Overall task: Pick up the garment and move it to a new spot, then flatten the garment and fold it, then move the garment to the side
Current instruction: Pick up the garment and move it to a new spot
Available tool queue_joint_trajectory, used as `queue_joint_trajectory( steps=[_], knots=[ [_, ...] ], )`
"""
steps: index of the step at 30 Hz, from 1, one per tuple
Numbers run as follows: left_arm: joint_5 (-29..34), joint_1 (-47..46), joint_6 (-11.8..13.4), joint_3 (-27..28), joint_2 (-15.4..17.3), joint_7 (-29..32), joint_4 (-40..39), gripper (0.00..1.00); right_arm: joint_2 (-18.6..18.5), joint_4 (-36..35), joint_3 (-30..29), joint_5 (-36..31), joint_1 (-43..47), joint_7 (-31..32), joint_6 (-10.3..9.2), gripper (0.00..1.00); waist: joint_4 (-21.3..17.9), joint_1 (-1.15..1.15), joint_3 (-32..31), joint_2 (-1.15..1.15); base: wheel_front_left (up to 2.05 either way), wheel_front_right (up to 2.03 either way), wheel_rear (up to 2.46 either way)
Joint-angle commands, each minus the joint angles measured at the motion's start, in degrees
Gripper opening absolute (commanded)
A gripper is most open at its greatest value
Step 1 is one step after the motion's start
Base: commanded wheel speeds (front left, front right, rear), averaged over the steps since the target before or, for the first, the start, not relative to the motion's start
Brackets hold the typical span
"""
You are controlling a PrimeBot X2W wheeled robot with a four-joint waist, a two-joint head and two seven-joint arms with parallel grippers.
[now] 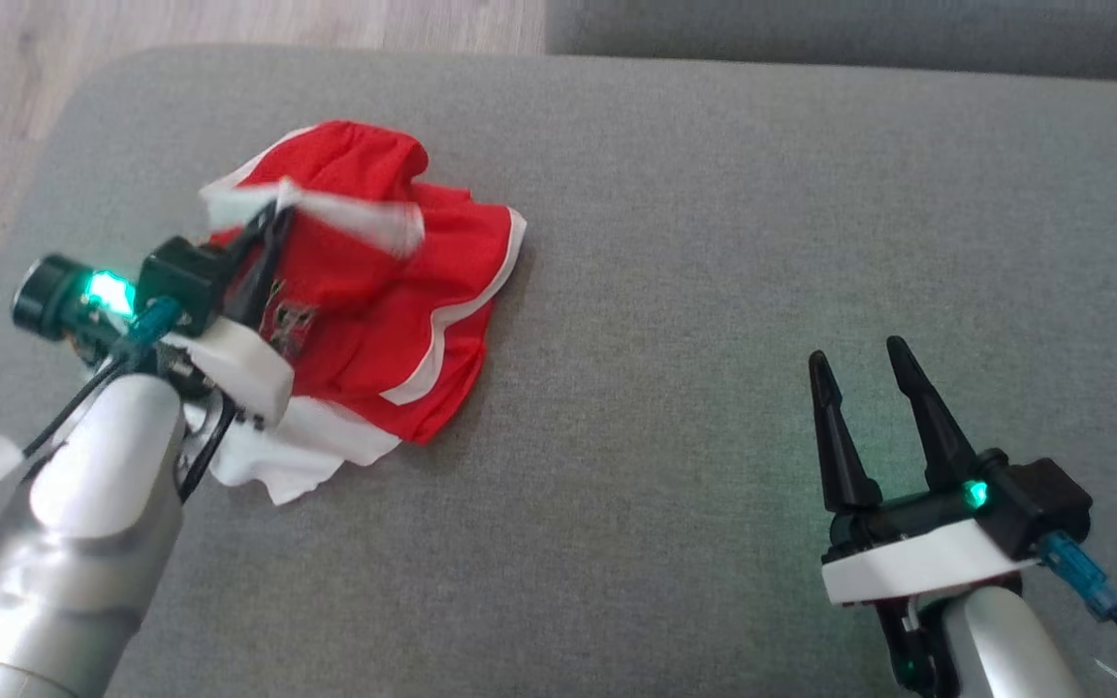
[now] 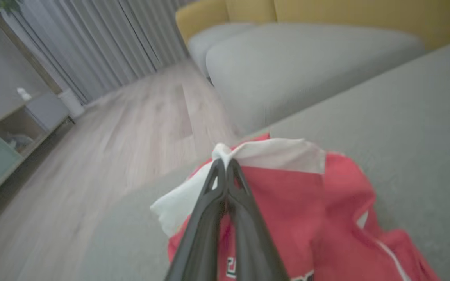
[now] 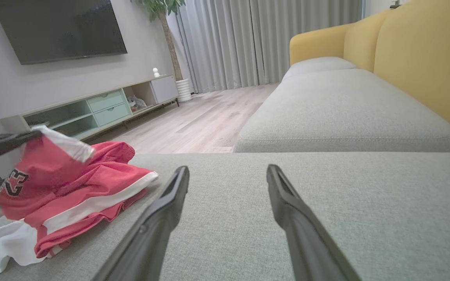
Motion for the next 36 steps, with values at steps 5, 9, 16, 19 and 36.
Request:
queue_joint_trajectory(
  steps=[5, 9, 16, 19, 36],
  knots=[
    [-0.79, -3.28, 2.72, 4.93, 2.92, -6.61, -10.16, 0.0, -0.28, -1.43, 1.6, 0.68, 0.02, -0.61, 0.44, 1.0, 0.19, 0.0, -2.74, 0.0, 0.0, 0.0, 0.0],
    [-0.87, -1.38, 4.5, 7.95, 3.0, -7.72, -22.51, 0.0, -0.28, -1.35, 1.81, 1.08, 0.66, -0.61, 0.44, 1.0, -0.33, 0.0, -4.59, 0.0, 0.0, 0.0, 0.0],
    [-0.5, 1.84, 5.84, 12.36, 1.51, -7.78, -39.79, 0.0, -0.28, -1.57, 1.81, 1.74, 1.04, -0.61, 0.44, 1.0, -3.36, 0.0, -5.65, 0.0, 0.0, 0.0, 0.0],
    [-0.44, 1.12, 5.62, 12.62, 0.13, -7.78, -43.2, 0.0, -0.28, -1.66, 1.81, 2.41, 0.75, -0.61, 0.44, 1.0, -5.5, 0.0, -5.58, 0.0, 0.0, 0.0, 0.0],
    [1.32, -8.83, 2.6, 8.47, -1.41, -3.32, -42.68, 0.0, -0.28, -4.46, 3.64, 6.61, -2.05, -0.61, 0.44, 1.0, -24.74, 0.0, -2.18, 0.0, 0.0, 0.0, 0.0]
  ],
)
